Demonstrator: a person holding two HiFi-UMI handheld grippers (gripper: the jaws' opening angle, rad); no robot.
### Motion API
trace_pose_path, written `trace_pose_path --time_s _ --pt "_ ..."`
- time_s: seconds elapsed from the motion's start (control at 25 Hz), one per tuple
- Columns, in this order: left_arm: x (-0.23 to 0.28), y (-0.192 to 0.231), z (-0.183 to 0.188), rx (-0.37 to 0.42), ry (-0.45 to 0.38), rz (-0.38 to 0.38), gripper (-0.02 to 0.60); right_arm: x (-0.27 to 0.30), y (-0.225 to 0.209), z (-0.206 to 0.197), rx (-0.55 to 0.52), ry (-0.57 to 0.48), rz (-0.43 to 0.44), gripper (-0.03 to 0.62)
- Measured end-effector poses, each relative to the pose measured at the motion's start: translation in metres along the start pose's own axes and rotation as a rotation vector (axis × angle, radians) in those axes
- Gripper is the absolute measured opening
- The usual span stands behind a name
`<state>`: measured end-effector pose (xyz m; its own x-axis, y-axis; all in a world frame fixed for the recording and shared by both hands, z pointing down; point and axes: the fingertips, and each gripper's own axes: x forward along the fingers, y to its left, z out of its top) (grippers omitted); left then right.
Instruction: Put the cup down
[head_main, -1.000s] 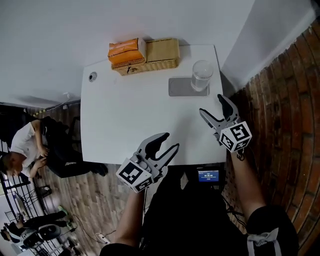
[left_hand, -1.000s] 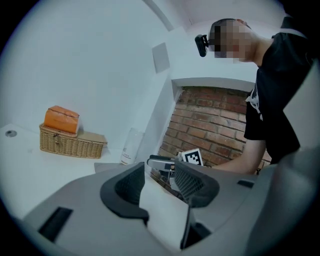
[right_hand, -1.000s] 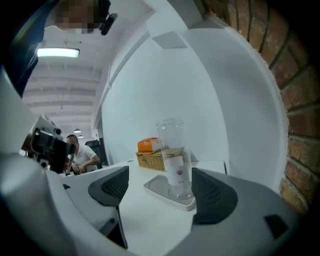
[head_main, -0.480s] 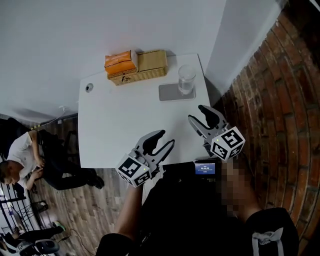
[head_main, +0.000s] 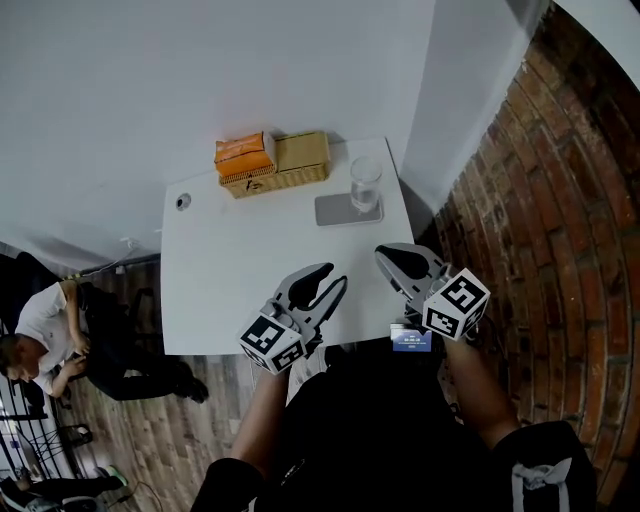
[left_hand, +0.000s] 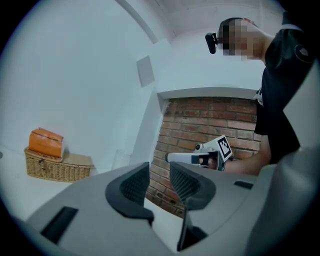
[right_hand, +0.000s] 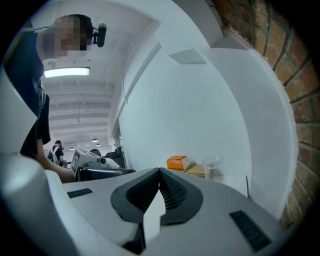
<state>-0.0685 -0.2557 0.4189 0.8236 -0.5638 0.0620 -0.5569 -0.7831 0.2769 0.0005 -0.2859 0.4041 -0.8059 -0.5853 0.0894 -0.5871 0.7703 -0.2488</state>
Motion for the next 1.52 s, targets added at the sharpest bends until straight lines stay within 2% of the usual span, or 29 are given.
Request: trace_pose_path --time_s 0.08,0.24,0.32,0.6,0.8,1.52 --pt "0.0 0.0 0.004 0.012 -0.011 -0.007 0.115 -0.001 0.004 -0.002 -0.022 0.016 0.001 0.015" --pt "0.001 0.001 0.009 0.018 -0.026 -0.008 0.027 -0.001 0.005 -0.008 -0.027 0.03 -0.012 0.014" --pt "0.003 -0.001 0.01 0.022 -0.026 -0.019 0.008 -0.002 0.003 -0.01 -0.021 0.029 -0.022 0.014" --pt "0.007 -0.009 0.006 0.042 0.005 -0.046 0.008 0.003 0.001 -0.013 -0.008 0.029 -0.05 0.014" --pt "0.007 0.001 -0.004 0.043 0.059 0.006 0.008 0.005 -0.006 -0.018 0.0 0.037 -0.087 0.014" --pt "0.011 0.001 -0.001 0.039 0.048 -0.012 0.008 0.006 -0.016 -0.02 -0.014 0.046 -0.125 0.014"
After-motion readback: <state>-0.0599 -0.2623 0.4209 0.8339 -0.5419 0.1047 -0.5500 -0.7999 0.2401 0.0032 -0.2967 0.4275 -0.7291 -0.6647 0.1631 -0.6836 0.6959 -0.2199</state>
